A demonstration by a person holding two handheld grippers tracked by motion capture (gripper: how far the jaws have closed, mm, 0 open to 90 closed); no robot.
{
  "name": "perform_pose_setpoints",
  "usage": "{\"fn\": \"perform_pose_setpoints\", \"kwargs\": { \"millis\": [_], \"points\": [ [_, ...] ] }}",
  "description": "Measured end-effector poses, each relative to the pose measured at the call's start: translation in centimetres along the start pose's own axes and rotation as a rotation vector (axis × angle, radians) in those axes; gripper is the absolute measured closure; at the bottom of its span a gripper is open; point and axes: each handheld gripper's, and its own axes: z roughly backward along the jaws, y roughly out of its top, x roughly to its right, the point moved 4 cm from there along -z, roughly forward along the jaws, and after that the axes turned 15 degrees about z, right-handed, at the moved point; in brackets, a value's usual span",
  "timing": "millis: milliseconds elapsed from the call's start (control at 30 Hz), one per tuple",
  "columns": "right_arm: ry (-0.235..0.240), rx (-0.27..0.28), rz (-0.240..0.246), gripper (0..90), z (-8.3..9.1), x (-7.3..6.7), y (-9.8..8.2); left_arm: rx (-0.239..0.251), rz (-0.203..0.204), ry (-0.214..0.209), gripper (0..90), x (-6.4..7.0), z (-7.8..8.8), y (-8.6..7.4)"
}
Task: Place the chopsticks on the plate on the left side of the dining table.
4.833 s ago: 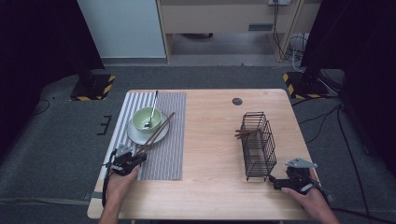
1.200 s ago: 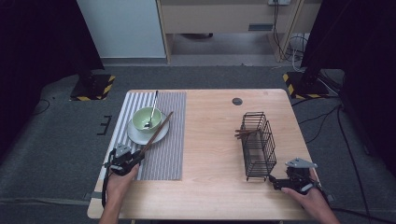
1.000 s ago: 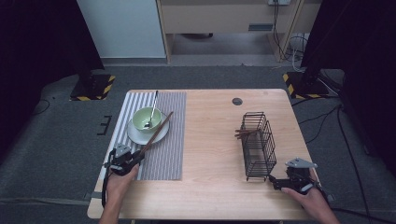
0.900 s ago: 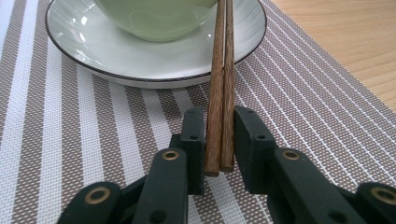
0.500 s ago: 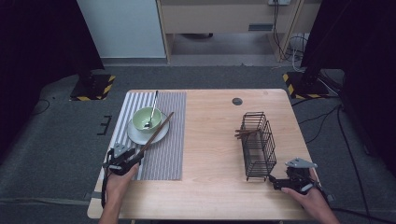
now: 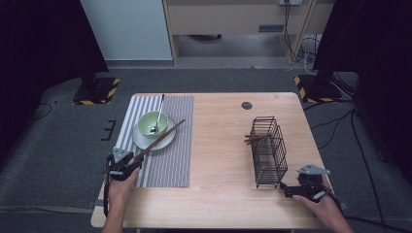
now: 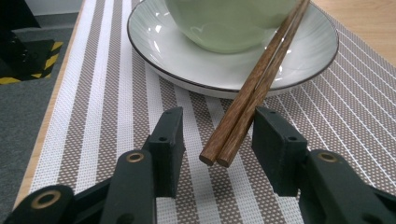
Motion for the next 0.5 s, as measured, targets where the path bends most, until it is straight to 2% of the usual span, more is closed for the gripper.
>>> {"fn": "perform_pose_setpoints", "kwargs": {
  "millis": [200,367,500],
  "points": [
    [0.001,0.000,0.001,0.4,0.0,0.0,0.0,0.009,0.009,0.008,51.5,-0.4,-0.2,0.2],
    [0.001,0.000,0.001,0.4,0.0,0.0,0.0,0.016,0.033,0.006,49.8,-0.9,-0.3,0.3],
    [0.001,0.000,0.001,0.4,0.0,0.0,0.0,0.015,0.027,0.006,49.8,-1.0,-0.2,0.3]
  ]
}}
